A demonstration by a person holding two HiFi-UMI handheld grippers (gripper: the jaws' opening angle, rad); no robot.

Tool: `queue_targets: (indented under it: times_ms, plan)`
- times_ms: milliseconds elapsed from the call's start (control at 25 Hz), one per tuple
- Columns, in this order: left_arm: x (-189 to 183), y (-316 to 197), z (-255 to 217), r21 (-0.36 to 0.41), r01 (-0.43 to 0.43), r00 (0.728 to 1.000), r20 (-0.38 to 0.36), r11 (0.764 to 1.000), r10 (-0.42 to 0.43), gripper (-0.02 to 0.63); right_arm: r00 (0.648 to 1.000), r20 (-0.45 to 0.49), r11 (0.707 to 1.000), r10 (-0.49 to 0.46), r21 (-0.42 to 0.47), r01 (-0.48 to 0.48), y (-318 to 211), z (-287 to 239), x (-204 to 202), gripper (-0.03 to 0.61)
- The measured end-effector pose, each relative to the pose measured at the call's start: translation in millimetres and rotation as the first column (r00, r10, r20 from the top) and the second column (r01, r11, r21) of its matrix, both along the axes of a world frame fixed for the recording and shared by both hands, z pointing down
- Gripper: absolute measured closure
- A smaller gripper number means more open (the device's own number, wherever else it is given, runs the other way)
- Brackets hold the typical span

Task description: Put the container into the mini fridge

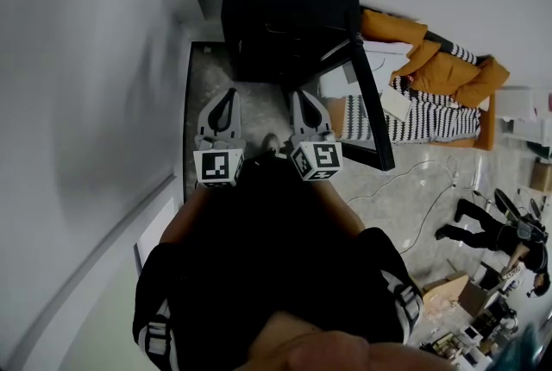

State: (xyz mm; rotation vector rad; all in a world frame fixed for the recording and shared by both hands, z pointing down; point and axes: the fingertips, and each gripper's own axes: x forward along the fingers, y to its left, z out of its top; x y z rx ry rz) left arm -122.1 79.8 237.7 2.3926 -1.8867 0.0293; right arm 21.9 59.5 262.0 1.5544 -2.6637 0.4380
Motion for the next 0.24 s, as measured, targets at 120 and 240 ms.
queue_targets:
  times_ms: [120, 240]
  plan:
    - [-0.5, 1.4, 2.3, 0.009, 0.004, 1.0, 0.004, 1.0, -0.004, 0.609, 1.0, 0.001, 1.0, -0.002, -0.002, 0.002, 0.9, 0.9, 0.2, 0.577]
    - [-0.6, 2.8, 2.7, 0.008, 0.004, 1.0, 0.006, 1.0, -0.004, 0.609, 1.0, -0.003, 1.0, -0.001, -0.001, 0.001, 1.9, 1.6, 0.5, 0.577]
